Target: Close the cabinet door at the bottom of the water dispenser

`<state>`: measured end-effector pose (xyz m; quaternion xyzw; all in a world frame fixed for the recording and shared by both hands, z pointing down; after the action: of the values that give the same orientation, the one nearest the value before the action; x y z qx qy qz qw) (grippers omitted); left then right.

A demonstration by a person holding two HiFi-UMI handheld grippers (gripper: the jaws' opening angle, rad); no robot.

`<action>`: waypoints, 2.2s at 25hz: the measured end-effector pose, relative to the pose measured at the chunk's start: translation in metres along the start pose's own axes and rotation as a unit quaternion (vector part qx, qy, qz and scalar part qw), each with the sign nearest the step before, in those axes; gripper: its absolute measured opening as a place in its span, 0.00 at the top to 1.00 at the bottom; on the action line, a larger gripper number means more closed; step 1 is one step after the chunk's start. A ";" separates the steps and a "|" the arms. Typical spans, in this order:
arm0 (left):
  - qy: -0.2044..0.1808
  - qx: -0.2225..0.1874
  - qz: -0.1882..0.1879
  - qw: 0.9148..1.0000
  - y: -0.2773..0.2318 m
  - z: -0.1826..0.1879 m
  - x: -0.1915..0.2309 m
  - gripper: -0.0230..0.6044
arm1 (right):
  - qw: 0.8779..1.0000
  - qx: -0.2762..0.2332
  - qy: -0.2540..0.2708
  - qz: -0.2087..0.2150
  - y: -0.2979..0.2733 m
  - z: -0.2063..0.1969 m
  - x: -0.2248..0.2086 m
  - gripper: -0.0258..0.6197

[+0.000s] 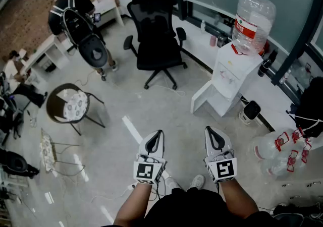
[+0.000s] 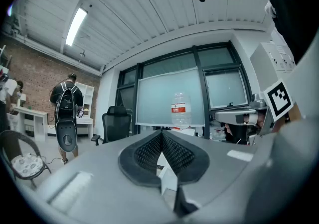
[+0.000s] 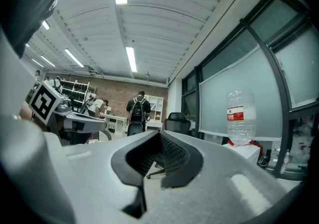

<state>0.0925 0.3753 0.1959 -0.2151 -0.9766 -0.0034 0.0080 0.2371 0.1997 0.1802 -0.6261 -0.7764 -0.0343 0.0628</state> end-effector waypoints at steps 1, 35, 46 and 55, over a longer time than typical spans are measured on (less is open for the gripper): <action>-0.001 0.003 0.003 1.000 0.000 -0.006 0.001 0.93 | 1.000 0.000 0.001 0.001 0.000 0.000 -0.001 0.96; 0.042 0.010 -0.027 0.999 -0.015 -0.037 0.079 0.93 | 1.000 0.014 0.012 -0.013 -0.063 -0.010 0.041 0.96; 0.038 0.025 -0.040 0.998 -0.127 -0.030 0.099 0.93 | 1.000 -0.005 0.025 -0.007 -0.153 -0.014 -0.030 0.96; 0.023 0.026 -0.049 0.998 -0.219 -0.025 0.102 0.93 | 1.000 -0.003 0.011 -0.012 -0.206 -0.026 -0.100 0.96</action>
<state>-0.0919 0.2190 0.2222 -0.1667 -0.9852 0.0169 0.0363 0.0577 0.0553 0.1973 -0.6166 -0.7830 -0.0443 0.0692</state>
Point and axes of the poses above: the fingertips, and each gripper's own axes: y backward along the fingers, x to its left, z out of its top, the point moved 7 cm from there along y, backward along the fingers, and after that the axes turned 2 degrees about x, right-handed, at the moved point
